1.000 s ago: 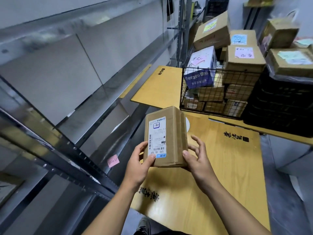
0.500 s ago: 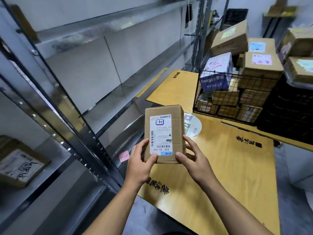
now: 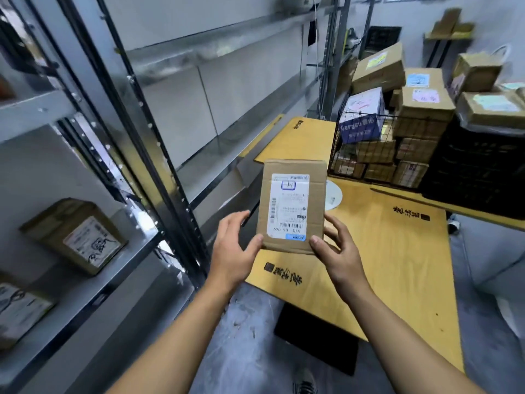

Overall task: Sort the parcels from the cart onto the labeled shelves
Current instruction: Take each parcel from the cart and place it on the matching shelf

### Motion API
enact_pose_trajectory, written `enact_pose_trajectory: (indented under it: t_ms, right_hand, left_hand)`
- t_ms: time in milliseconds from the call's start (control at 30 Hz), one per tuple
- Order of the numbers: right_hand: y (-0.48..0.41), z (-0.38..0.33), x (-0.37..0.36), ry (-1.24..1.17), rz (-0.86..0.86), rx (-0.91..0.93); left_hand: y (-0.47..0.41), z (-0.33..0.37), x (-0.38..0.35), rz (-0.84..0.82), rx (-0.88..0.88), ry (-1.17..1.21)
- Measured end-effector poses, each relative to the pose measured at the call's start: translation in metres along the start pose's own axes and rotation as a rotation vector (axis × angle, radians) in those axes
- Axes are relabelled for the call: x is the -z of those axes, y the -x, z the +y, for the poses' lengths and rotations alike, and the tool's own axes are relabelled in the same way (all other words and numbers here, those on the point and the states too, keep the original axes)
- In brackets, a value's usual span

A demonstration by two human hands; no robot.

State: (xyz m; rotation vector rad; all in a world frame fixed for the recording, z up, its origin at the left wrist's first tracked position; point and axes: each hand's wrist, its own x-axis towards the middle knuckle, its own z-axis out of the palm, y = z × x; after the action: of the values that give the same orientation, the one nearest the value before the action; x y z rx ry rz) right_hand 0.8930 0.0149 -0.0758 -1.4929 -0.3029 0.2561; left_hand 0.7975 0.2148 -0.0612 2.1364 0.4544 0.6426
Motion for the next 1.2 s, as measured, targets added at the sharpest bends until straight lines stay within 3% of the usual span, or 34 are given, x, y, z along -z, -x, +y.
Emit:
enact_pose_trajectory:
  t_ms: [267, 500, 767, 1200]
  right_hand:
    - [0.049, -0.014, 0.005, 0.041, 0.022, 0.058]
    - [0.077, -0.025, 0.000, 0.019, -0.113, 0.106]
    - [0.120, -0.044, 0.007, -0.013, -0.280, 0.121]
    - [0.219, -0.064, -0.080, -0.053, -0.727, 0.208]
  left_hand:
    - [0.034, -0.003, 0.056, -0.173, -0.023, -0.369]
    - [0.081, 0.020, 0.087, -0.261, 0.028, -0.709]
    - [0.161, 0.052, 0.108, -0.165, 0.074, -0.985]
    - [0.339, 0.079, 0.203, 0.085, 0.500, -1.028]
